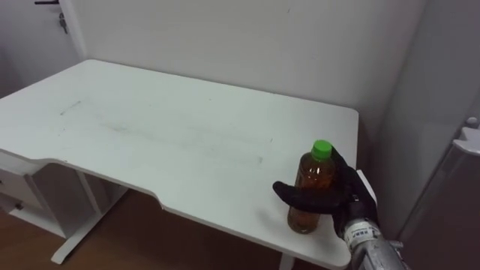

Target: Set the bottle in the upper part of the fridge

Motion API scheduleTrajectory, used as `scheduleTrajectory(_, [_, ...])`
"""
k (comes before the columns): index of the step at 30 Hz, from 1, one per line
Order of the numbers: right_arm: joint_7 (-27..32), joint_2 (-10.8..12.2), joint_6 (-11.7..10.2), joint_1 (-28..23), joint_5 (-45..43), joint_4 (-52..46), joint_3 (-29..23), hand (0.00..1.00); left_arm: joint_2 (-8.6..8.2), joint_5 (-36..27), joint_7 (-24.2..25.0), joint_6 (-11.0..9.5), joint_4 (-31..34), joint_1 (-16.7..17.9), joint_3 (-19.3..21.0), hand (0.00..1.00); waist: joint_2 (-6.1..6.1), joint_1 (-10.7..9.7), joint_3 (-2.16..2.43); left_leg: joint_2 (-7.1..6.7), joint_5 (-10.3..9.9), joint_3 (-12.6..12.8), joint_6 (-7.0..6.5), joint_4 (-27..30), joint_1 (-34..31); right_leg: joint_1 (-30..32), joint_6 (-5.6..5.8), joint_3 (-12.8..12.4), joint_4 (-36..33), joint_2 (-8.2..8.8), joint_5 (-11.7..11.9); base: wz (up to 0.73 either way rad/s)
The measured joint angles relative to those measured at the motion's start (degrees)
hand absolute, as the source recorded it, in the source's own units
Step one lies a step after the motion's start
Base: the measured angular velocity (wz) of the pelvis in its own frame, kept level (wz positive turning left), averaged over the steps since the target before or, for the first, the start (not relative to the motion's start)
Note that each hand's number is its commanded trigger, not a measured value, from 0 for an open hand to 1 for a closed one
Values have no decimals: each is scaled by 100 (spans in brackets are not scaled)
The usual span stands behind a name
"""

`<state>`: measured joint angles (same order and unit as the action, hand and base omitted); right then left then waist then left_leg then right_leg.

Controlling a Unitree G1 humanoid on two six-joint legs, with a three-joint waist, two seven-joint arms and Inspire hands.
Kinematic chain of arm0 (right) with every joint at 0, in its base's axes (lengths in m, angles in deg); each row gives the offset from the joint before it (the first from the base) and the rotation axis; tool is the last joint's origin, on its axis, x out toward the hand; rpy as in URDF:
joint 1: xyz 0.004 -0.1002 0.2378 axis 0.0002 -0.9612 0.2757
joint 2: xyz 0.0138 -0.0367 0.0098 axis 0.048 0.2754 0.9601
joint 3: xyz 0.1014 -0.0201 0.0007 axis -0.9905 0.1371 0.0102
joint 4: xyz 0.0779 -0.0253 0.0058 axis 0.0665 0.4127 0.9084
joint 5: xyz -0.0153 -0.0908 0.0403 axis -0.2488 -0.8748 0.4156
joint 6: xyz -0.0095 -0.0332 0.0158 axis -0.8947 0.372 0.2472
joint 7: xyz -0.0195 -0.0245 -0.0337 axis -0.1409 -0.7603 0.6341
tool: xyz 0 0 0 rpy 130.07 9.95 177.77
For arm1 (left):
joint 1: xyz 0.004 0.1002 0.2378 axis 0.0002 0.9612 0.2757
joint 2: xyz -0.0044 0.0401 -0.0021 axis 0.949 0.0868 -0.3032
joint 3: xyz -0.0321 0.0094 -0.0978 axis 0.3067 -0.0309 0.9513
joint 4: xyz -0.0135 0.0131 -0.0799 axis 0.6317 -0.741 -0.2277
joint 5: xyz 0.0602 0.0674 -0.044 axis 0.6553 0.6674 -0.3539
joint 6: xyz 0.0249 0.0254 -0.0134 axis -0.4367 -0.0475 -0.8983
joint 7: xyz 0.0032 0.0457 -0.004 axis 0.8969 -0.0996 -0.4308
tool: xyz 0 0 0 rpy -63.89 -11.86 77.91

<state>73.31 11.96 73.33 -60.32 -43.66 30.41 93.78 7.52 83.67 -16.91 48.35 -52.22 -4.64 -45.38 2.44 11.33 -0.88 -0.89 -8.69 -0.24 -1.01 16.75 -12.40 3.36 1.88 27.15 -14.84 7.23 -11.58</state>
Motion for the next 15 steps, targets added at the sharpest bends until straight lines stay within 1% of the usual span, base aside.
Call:
scheduleTrajectory(6, [8,2,0,4,-143,149,4,0,0,13,-7,3,-14,-4,8,0,4,13,-5,-3,0,-13,0,41,12,-21,0,17,-21,3,0,0])
scheduleTrajectory(8, [39,3,1,6,-160,280,28,0,0,10,-23,25,-6,-4,4,0,15,19,-17,-1,-1,-13,0,48,7,-17,-3,33,-49,15,-3,2])
scheduleTrajectory(10, [114,4,4,13,-286,555,38,0,0,-19,-37,65,-5,-30,3,0,44,31,-44,-12,-6,-14,-7,67,-22,2,-4,41,-135,49,-54,5])
scheduleTrajectory(11, [129,4,5,13,-317,616,38,0,0,-20,-40,68,-4,-38,1,0,50,35,-47,-11,-7,-14,-8,83,-44,18,-6,42,-143,51,-58,0])
scheduleTrajectory(12, [158,3,5,16,-347,725,38,0,5,-21,-41,72,-8,-59,-7,0,77,41,-51,-13,-1,-14,-12,102,-103,91,-12,45,-190,63,-71,0])
scheduleTrajectory(13, [213,3,6,16,-360,836,48,0,23,-21,-43,75,-13,-78,-49,0,103,43,-66,-12,8,-16,-14,114,-137,127,-14,46,-198,61,-71,0])
scheduleTrajectory(14, [255,3,12,15,-365,882,57,0,30,-21,-46,77,-15,-80,-89,0,115,49,-59,-11,10,-17,-15,126,-163,157,-17,40,-207,59,-70,0])
scheduleTrajectory(15, [335,3,13,17,-387,941,56,0,28,-18,-45,80,-19,-89,-126,0,122,56,-63,-11,10,-26,-16,159,-208,190,-21,44,-217,59,-66,4])
